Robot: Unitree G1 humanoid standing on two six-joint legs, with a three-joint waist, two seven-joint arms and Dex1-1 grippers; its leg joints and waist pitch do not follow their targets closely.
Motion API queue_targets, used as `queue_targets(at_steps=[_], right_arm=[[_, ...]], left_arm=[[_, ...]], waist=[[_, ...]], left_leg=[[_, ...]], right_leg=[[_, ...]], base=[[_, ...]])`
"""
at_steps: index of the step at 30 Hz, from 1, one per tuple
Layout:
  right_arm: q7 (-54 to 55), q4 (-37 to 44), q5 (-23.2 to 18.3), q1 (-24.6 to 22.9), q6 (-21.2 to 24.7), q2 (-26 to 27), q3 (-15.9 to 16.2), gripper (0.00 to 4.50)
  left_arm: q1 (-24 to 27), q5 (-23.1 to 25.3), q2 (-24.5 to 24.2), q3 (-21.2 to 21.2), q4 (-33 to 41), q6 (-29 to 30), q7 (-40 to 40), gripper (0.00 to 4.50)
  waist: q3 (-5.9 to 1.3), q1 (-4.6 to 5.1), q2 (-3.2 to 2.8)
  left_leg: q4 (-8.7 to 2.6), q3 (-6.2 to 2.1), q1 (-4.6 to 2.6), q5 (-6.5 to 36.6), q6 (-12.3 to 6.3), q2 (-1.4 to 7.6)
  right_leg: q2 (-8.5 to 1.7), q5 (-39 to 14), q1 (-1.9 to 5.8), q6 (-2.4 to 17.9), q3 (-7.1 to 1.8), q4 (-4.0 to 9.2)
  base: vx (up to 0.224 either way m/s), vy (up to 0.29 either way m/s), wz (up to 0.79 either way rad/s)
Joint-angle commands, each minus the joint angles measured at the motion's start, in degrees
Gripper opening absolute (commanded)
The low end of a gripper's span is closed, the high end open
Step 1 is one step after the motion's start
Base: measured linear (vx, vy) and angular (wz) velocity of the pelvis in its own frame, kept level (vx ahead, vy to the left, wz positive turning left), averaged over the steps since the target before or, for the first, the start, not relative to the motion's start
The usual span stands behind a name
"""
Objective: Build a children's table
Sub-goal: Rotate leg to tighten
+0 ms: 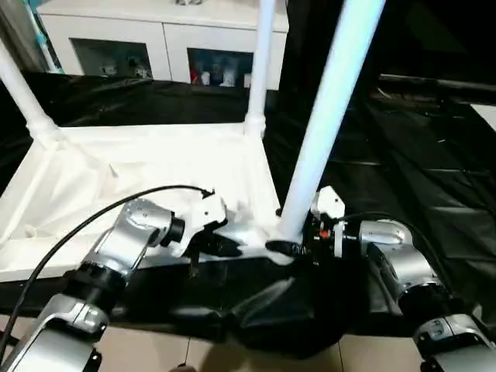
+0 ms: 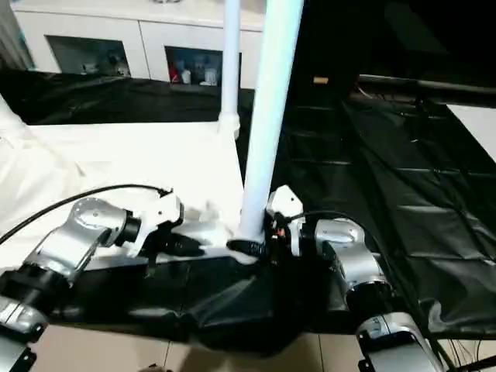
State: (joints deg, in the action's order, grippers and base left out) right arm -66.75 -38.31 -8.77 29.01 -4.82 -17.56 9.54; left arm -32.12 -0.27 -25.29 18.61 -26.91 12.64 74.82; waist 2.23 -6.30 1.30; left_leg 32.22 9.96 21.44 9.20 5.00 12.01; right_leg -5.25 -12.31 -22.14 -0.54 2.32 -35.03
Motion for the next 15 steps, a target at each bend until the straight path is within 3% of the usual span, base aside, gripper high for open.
queue_targets(at_steps=[1, 4, 7, 15], right_arm=[[0.1, 0.3, 1.1, -0.1, -0.1, -2.0, -0.5, 4.06], [-0.4, 0.0, 1.2, 0.0, -0.2, -2.0, -0.3, 4.06], [-0.8, -0.4, 1.7, 0.1, -0.6, -2.2, 0.3, 3.71], [-0.5, -1.2, 2.0, 0.2, -0.9, -1.9, 0.7, 3.12]], left_arm=[[0.7, -0.1, -1.0, 1.8, 1.0, 1.2, 3.7, 0.0], [0.8, -0.2, -1.2, 1.7, 1.2, 1.3, 3.5, 0.0], [0.8, -0.2, -1.2, 1.7, 1.5, 1.5, 3.3, 0.0], [0.8, -0.2, -1.3, 2.0, 1.7, 1.3, 2.4, 0.0]], waist=[[-3.2, 0.14, -0.04], [-3.27, 0.14, 0.01], [-3.33, 0.12, 0.08], [-3.3, 0.14, 0.03]], left_leg=[[-3.37, 0.4, -0.87, 10.5, -3.36, 1.08], [-3.22, 0.43, -0.85, 9.4, -3.58, 0.99], [-3.02, 0.48, -0.82, 8.4, -4.18, 0.92], [-3.04, 0.42, -0.87, 9.3, -3.78, 0.95]], right_leg=[[-2.11, -0.9, 2.25, 14.5, -1.43, 3.21], [-2.02, 0.7, 2.32, 14.6, -1.41, 3.05], [-1.96, 2.5, 2.42, 15.1, -1.36, 2.88], [-1.99, 0.9, 2.4, 14.9, -1.38, 2.94]], base=[[0.0, 0.0, 0.0], [0.0, 0.0, 0.0], [0.0, 0.0, 0.0], [0.0, 0.0, 0.0]])
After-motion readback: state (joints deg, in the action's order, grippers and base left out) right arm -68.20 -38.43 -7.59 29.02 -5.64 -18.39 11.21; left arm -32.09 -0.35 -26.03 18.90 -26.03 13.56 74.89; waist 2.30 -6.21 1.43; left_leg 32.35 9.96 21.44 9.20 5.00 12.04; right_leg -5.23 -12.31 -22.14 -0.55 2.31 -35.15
